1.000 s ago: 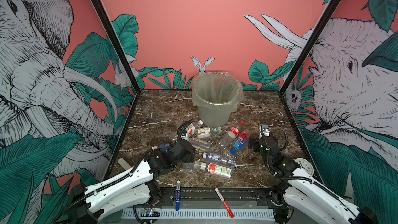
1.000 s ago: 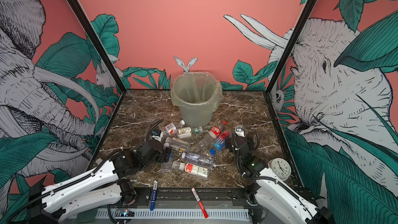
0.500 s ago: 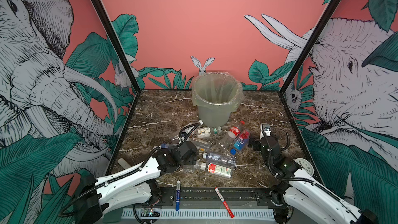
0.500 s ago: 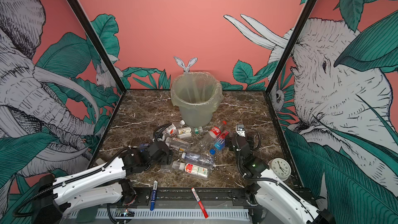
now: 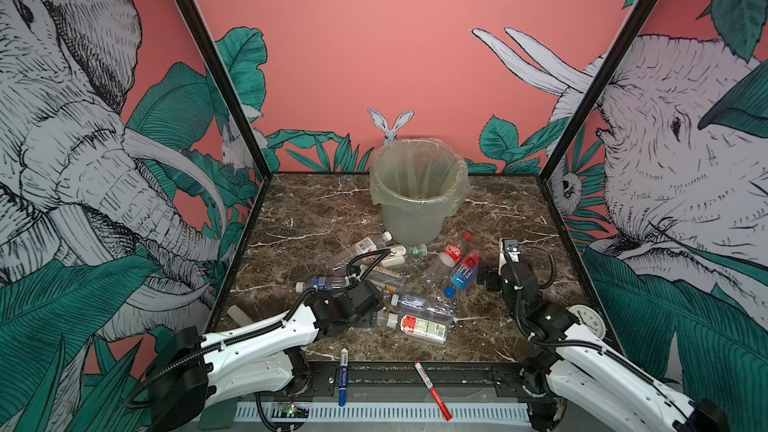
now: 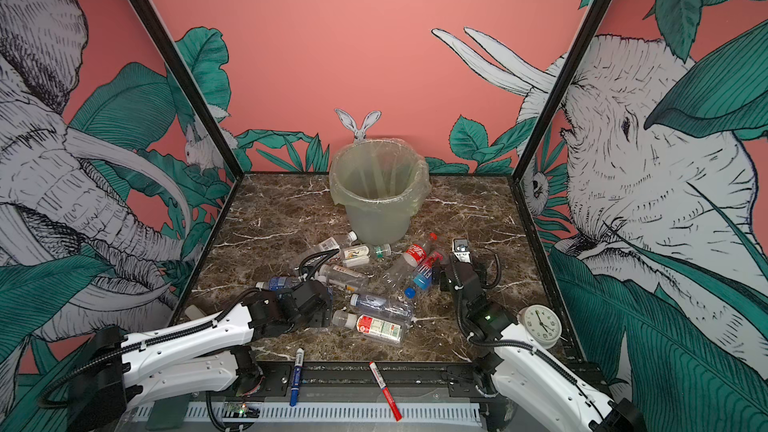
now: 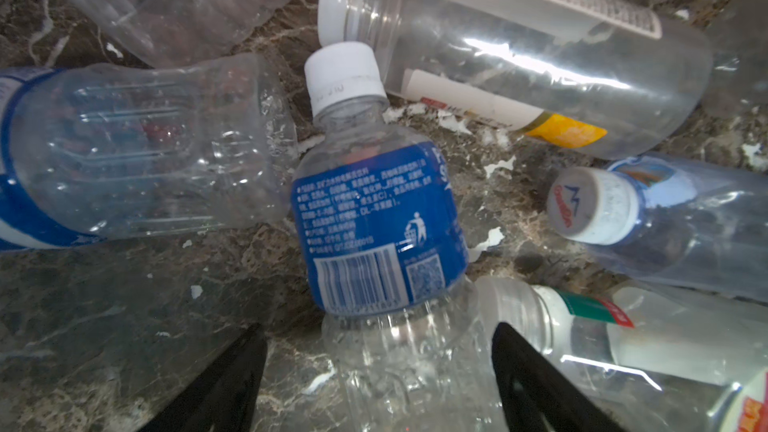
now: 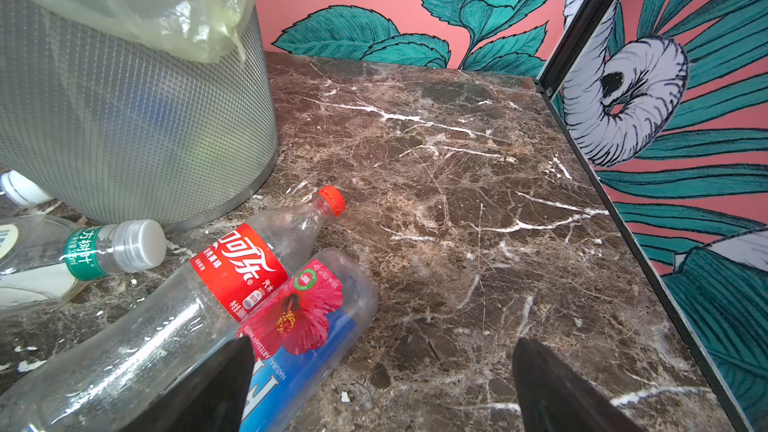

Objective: Throw the plastic bottles in the bin
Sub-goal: 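Withdraw the right arm while the left gripper moves over a blue-labelled bottle, then lower the left gripper and close it on the blue-labelled bottle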

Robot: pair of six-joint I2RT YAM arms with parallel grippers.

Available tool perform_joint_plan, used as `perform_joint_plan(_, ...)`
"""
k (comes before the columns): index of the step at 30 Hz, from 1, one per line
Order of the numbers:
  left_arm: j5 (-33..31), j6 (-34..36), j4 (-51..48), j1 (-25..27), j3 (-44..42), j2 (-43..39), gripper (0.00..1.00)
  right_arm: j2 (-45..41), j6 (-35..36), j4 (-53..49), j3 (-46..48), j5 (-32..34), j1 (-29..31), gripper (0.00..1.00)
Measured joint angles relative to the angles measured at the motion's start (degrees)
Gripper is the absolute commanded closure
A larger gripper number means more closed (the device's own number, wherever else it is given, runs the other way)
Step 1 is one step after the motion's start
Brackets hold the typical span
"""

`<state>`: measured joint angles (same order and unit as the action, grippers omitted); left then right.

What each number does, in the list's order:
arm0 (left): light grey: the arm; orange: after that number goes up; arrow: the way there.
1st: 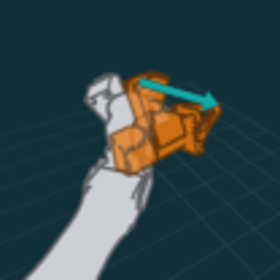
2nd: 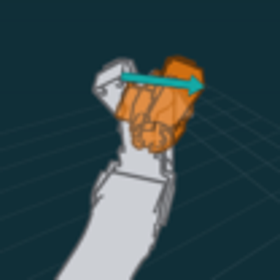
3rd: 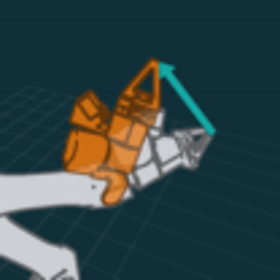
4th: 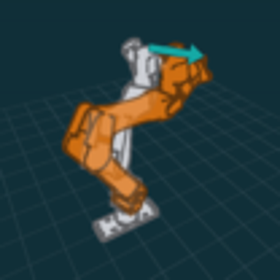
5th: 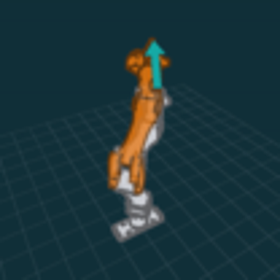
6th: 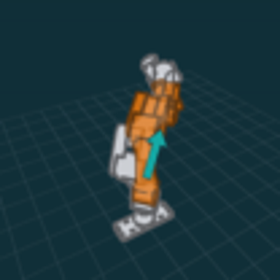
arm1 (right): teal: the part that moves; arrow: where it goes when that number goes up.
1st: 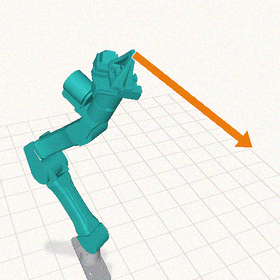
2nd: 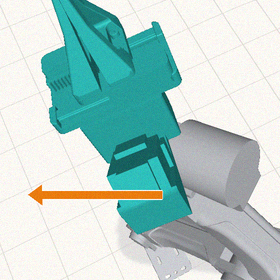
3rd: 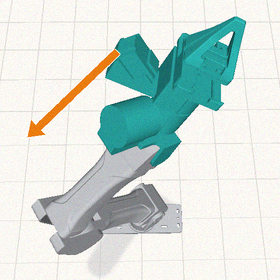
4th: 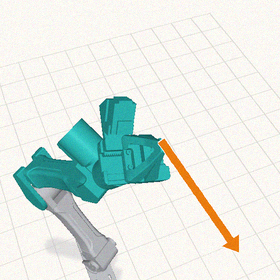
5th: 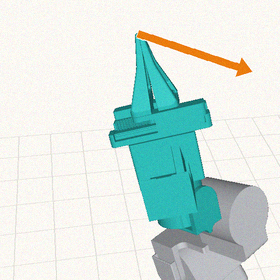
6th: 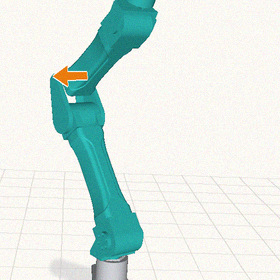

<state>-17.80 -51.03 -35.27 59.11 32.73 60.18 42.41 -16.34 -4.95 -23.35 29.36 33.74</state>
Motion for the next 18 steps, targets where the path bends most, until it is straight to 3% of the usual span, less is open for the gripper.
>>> perform_joint_plan(18,-0.2,1.1,3.7,0.0,0.0,5.8,0.20,3.1,0.0,0.1,0.0,-1.8,0.0,0.01)
